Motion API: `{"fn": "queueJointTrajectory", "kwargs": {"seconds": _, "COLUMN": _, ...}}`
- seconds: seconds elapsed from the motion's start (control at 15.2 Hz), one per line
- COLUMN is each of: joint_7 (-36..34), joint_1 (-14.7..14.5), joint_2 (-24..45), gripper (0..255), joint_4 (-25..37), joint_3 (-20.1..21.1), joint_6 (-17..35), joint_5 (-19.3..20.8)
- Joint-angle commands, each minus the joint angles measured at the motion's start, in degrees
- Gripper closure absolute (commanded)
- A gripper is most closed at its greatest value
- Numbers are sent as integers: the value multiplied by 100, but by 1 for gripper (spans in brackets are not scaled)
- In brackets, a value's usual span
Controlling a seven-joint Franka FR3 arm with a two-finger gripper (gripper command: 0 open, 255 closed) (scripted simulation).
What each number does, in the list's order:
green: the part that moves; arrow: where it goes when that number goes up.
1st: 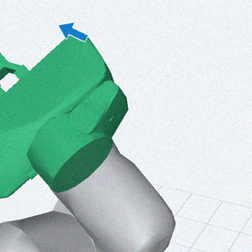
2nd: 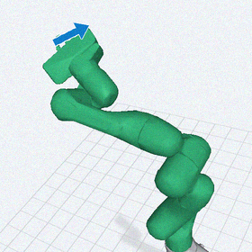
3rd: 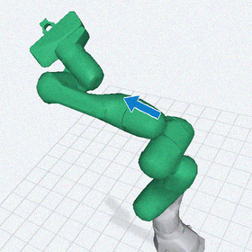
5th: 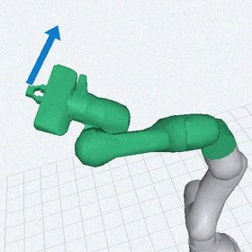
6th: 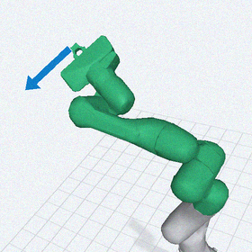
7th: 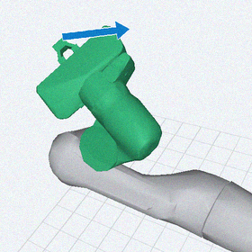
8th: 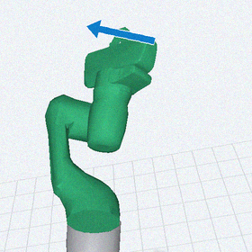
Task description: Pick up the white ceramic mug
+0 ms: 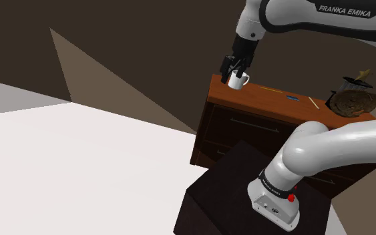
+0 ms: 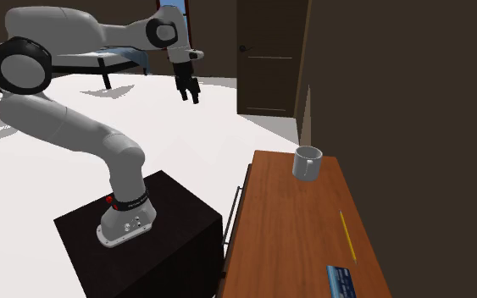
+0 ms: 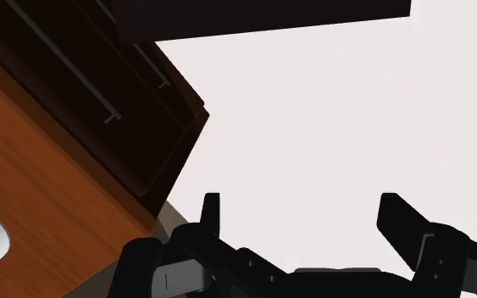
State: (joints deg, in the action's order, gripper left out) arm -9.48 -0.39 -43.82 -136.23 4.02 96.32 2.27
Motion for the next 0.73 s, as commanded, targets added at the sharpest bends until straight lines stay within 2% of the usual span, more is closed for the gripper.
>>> {"fn": "queueJointTrajectory", "kwargs": {"seconds": 0.0, "joint_7": 0, "joint_1": 0, "joint_2": 0, "gripper": 0, "joint_4": 0, "joint_3": 0, "joint_6": 0, "joint_5": 0}}
{"fn": "queueJointTrajectory", "kwargs": {"seconds": 0.66, "joint_7": 1211, "joint_1": 427, "joint_2": 1088, "gripper": 0, "joint_4": 340, "joint_3": -1170, "joint_6": 748, "joint_5": 494}}
